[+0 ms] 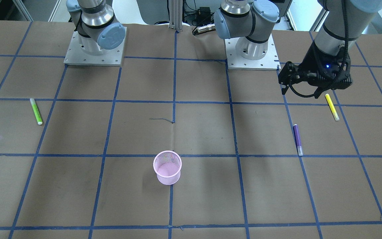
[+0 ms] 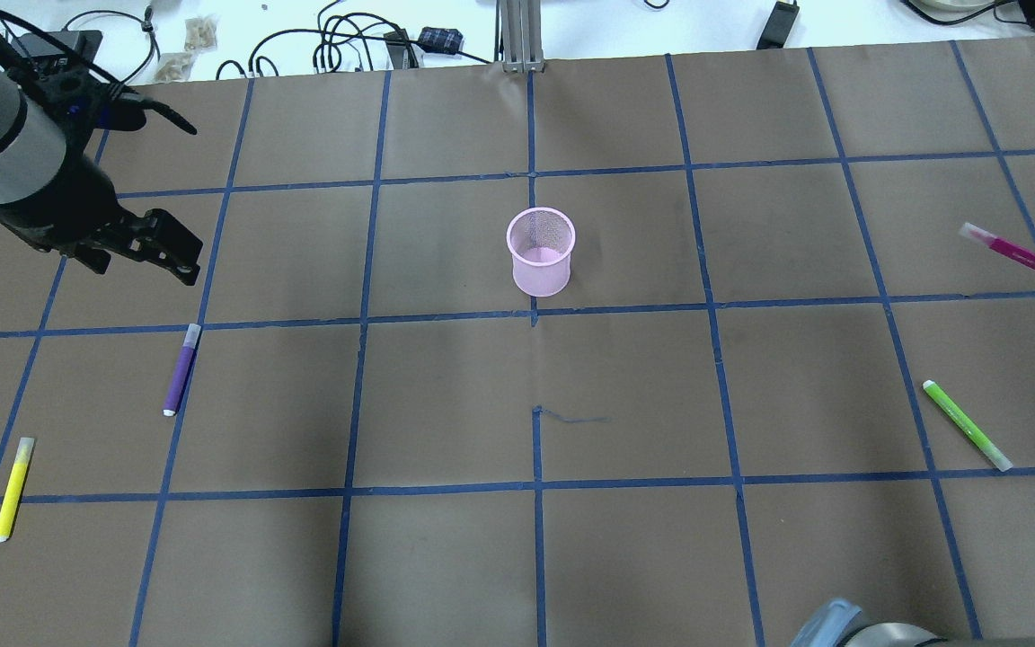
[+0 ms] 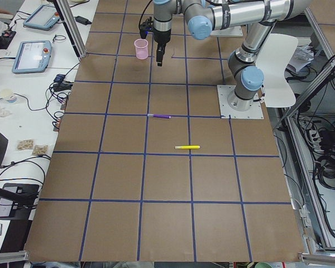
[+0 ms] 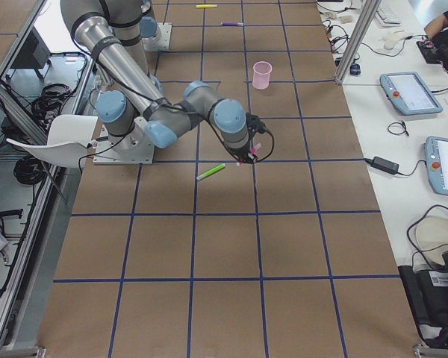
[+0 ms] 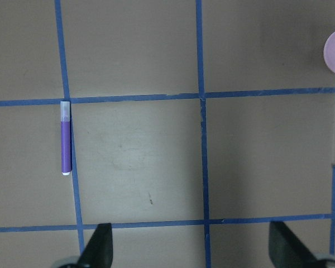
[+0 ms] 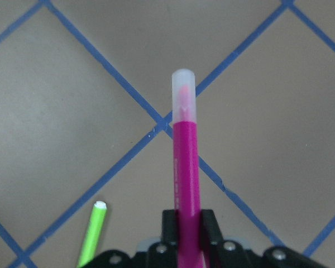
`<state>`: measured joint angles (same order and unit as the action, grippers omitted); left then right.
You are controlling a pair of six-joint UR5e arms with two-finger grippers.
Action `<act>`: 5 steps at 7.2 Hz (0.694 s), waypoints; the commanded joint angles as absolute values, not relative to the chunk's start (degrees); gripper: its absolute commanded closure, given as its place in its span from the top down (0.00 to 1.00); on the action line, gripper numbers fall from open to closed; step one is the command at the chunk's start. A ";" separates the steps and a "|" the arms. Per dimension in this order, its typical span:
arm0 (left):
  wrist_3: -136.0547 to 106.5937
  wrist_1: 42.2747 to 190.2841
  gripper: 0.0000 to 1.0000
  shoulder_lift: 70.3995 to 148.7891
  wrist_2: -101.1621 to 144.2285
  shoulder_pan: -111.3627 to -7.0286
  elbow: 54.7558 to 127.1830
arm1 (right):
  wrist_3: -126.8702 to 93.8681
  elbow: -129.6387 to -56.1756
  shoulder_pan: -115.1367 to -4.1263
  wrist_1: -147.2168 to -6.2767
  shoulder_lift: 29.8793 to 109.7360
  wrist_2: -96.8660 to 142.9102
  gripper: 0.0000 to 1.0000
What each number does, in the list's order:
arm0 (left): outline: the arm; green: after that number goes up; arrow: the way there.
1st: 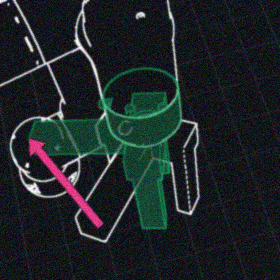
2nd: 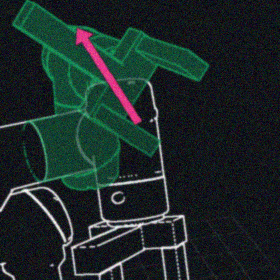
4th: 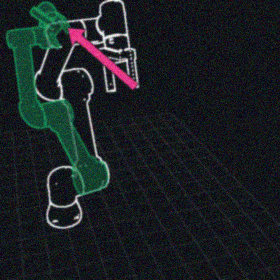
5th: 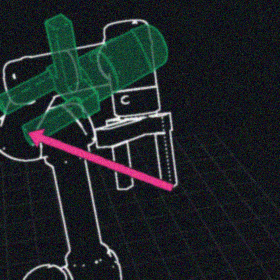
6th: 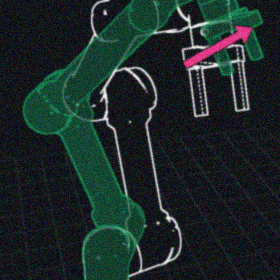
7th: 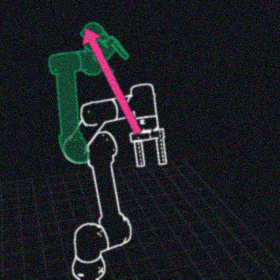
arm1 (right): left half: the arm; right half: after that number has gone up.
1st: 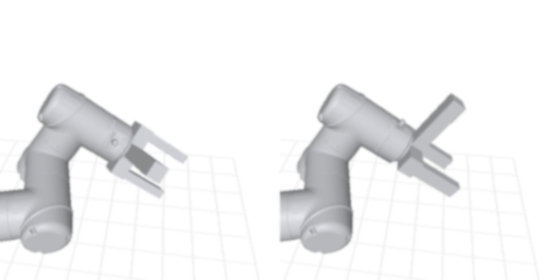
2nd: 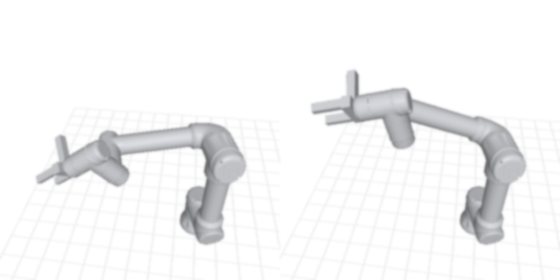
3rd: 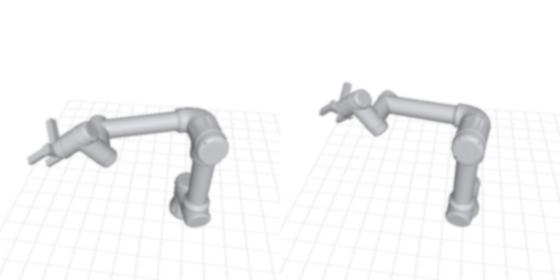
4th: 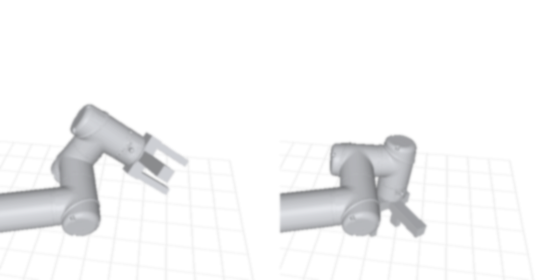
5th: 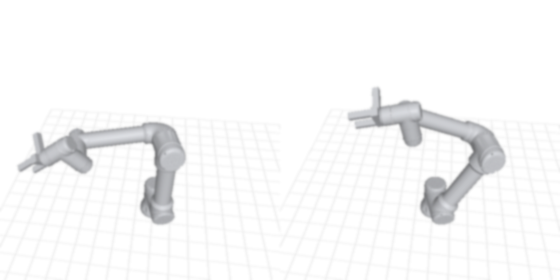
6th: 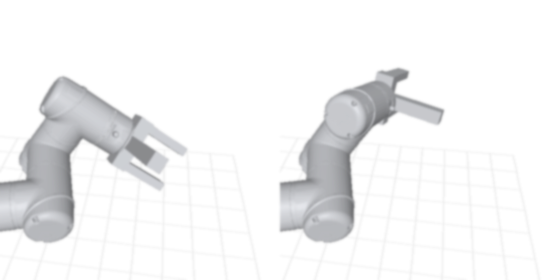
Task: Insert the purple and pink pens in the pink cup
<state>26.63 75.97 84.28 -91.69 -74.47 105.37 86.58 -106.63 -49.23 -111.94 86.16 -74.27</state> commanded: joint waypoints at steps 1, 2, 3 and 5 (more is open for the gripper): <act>37.48 67.17 0.98 84.64 -91.24 -68.06 112.91 | 64.00 -101.02 -65.58 -106.73 88.16 -76.98 0.00; 41.88 64.89 0.99 85.77 -89.58 -62.63 115.11 | 52.06 -98.38 -72.96 -105.83 87.46 -77.25 0.00; 47.41 64.86 0.99 87.43 -82.95 -57.10 117.31 | 41.24 -96.44 -79.65 -105.82 85.19 -79.61 0.00; 51.06 63.03 0.95 90.69 -80.86 -52.57 119.61 | 25.46 -91.18 -94.32 -106.44 77.39 -86.10 0.00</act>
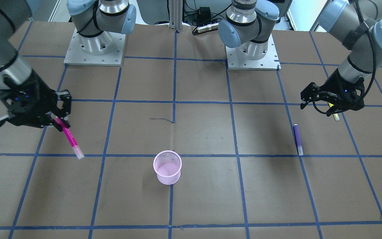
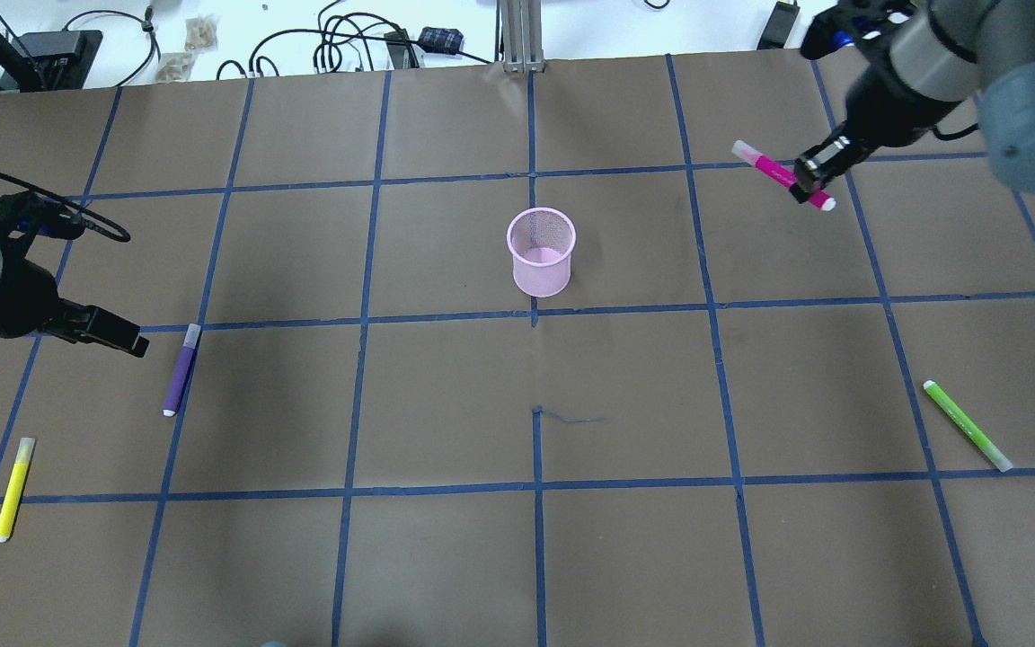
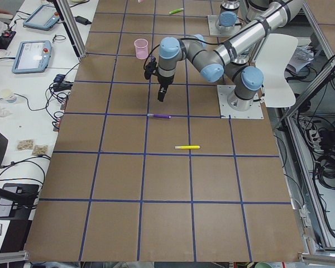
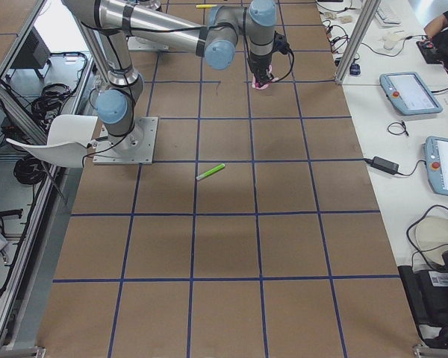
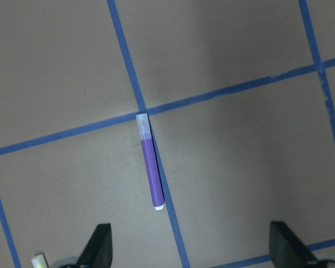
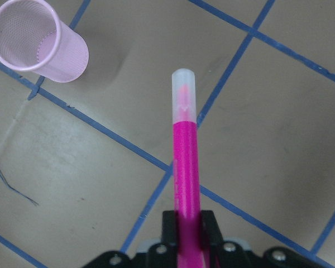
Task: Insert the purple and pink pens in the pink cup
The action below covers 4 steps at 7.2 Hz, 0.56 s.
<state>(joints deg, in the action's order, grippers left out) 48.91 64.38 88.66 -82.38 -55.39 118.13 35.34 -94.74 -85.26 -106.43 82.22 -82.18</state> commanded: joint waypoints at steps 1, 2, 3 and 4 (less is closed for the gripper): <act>51.06 57.10 0.95 93.05 -81.03 -51.78 121.62 | 23.49 -86.97 -99.96 -105.48 71.69 -88.57 0.00; 51.06 50.60 0.96 94.99 -81.04 -51.51 124.42 | 19.12 -82.31 -104.02 -102.16 67.28 -91.46 0.00; 50.98 48.28 0.96 96.66 -80.95 -51.50 125.15 | 16.98 -78.26 -106.50 -97.26 65.15 -92.89 0.00; 50.89 47.99 0.94 98.33 -80.69 -51.16 125.50 | 16.88 -76.40 -107.57 -92.77 64.78 -94.73 0.00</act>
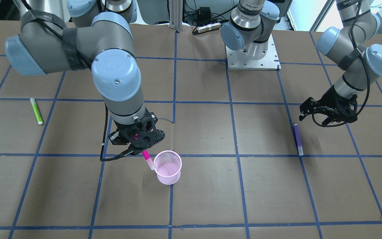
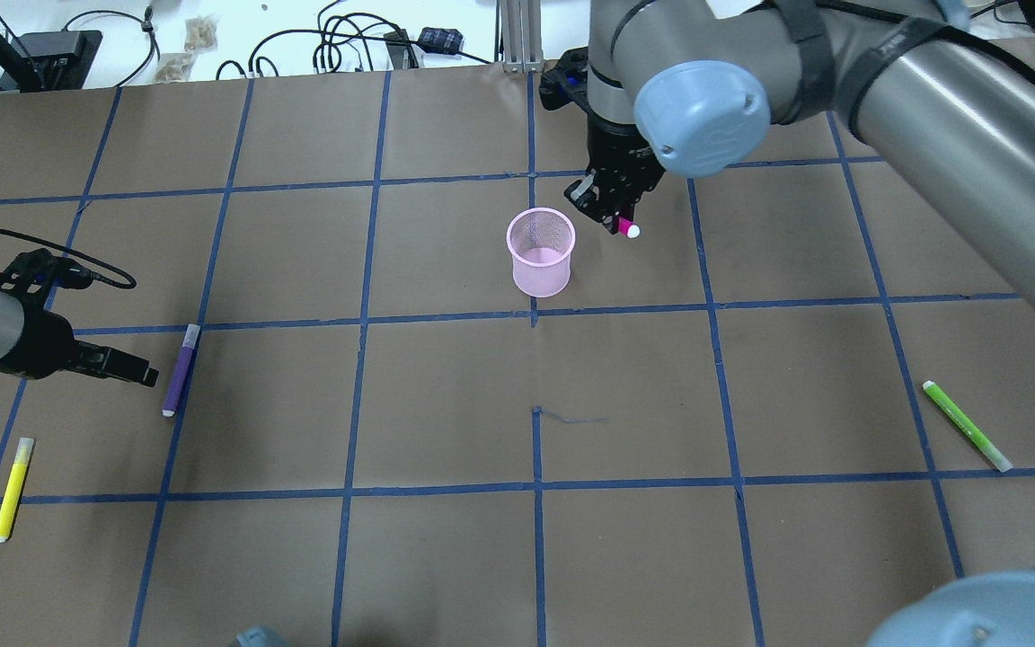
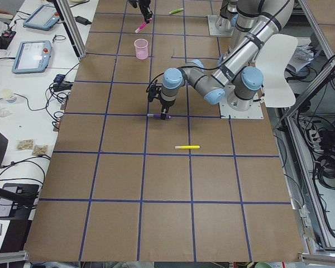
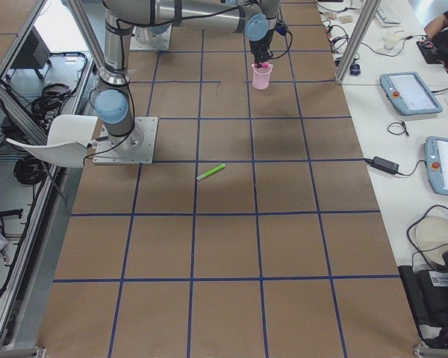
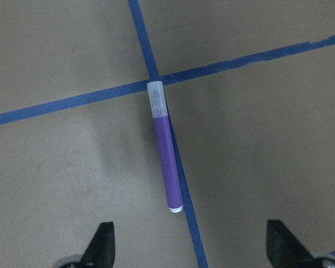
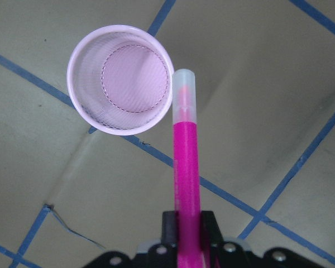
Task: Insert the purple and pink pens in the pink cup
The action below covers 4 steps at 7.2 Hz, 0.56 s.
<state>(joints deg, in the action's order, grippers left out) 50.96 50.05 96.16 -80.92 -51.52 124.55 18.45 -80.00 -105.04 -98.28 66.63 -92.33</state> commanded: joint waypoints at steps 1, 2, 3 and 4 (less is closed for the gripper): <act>50.98 47.90 0.94 100.26 -78.07 -50.28 125.94 | 17.05 -76.29 -107.75 -92.81 64.08 -95.96 0.00; 50.80 46.68 0.95 101.76 -77.35 -50.27 125.95 | 17.66 -76.12 -108.01 -92.81 61.11 -96.15 0.00; 50.71 46.23 0.94 102.04 -77.69 -50.27 125.95 | 17.67 -75.77 -109.24 -93.68 59.87 -96.50 0.00; 50.63 46.32 0.88 102.30 -77.70 -50.27 126.03 | 17.58 -75.24 -109.51 -94.30 59.77 -96.50 0.00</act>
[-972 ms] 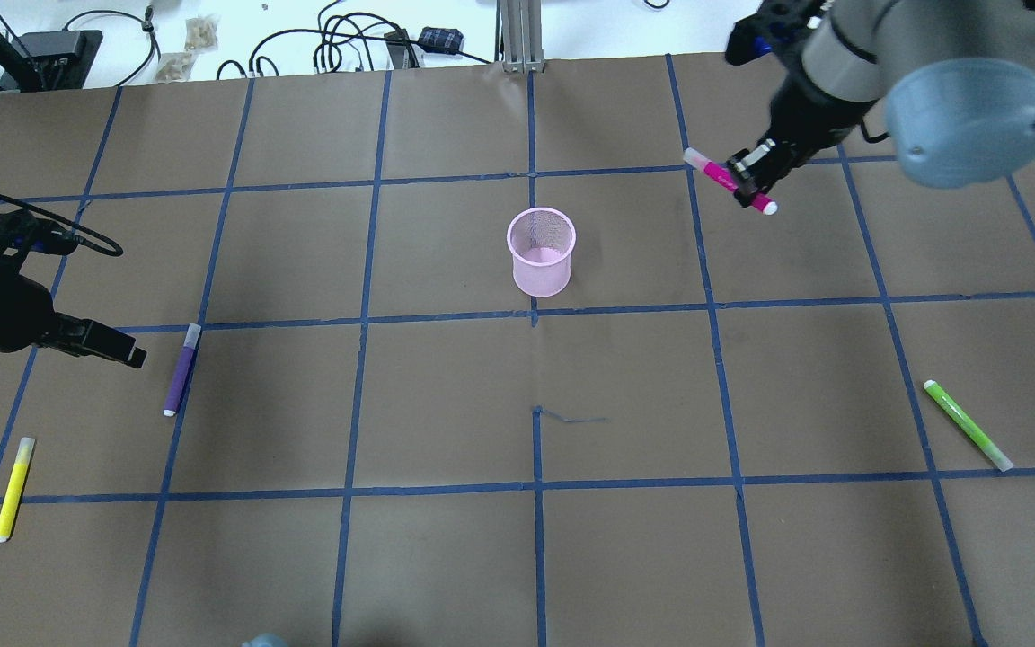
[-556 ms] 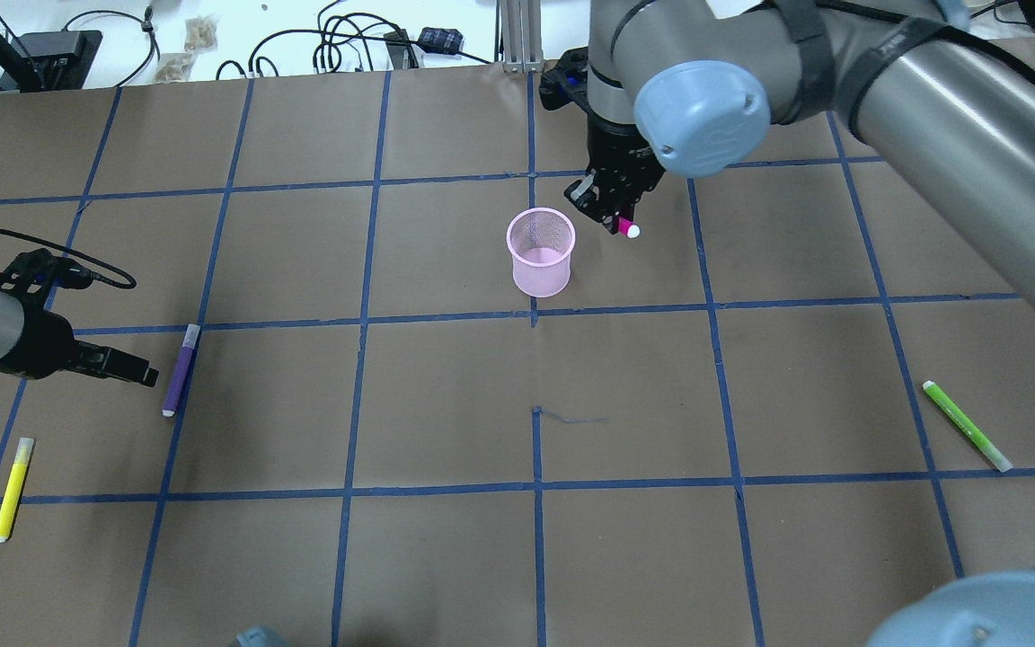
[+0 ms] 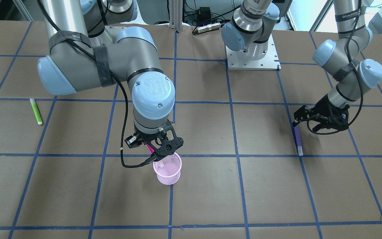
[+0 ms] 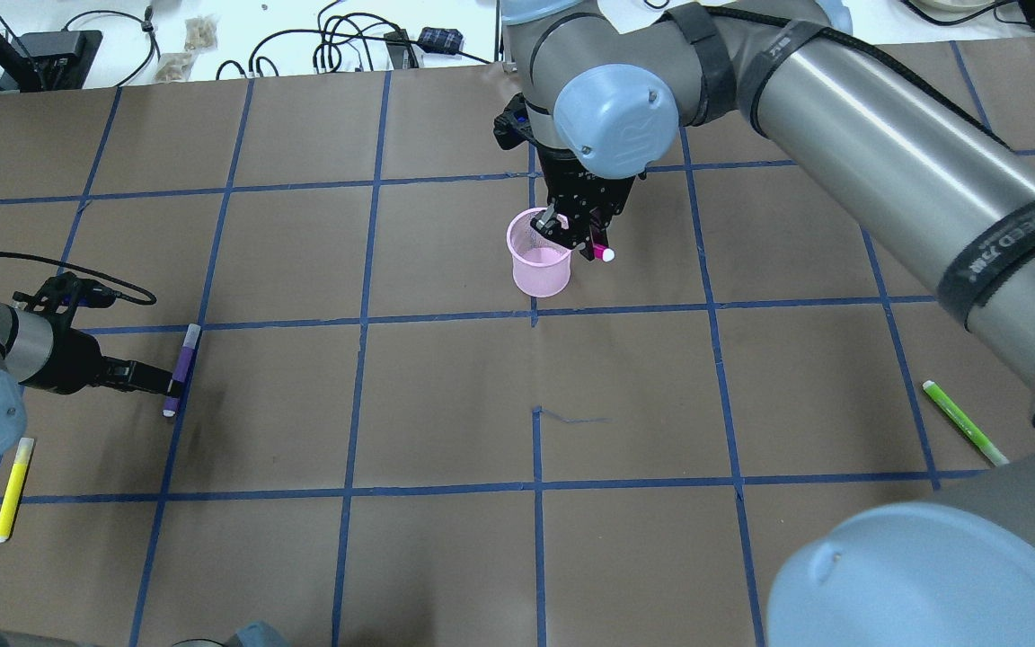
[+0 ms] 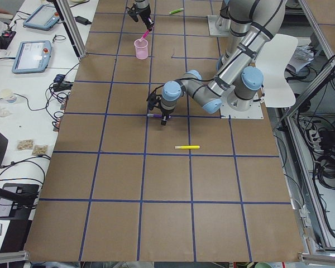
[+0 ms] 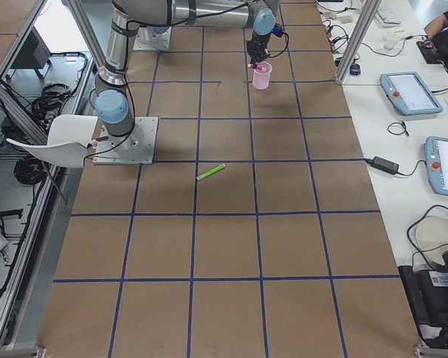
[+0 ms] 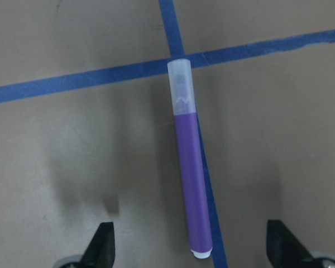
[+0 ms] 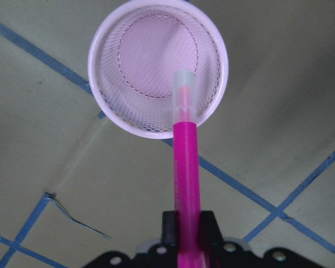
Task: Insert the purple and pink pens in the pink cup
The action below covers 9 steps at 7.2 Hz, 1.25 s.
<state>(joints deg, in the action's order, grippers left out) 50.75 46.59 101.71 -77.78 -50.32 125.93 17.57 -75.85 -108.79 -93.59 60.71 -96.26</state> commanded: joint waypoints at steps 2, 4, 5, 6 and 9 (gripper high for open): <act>47.92 46.14 0.71 104.23 -78.05 -50.97 125.77 | 16.09 -73.66 -109.42 -94.83 58.28 -95.72 0.99; 45.27 45.70 0.61 103.63 -82.50 -55.70 125.33 | 15.82 -72.08 -109.08 -94.31 58.97 -96.07 1.00; 45.35 45.27 0.59 103.54 -82.79 -56.07 125.16 | 15.91 -69.72 -107.51 -92.22 59.93 -95.98 1.00; 45.61 45.00 0.53 103.71 -82.97 -56.07 125.16 | 15.73 -67.17 -105.05 -89.15 61.68 -96.15 1.00; 45.44 44.91 0.24 104.24 -82.97 -55.99 125.07 | 16.78 -68.02 -93.11 -77.13 73.61 -95.63 1.00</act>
<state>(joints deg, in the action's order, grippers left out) 45.51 44.96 104.08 -82.94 -55.97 125.13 16.15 -67.44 -97.97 -82.80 68.43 -95.93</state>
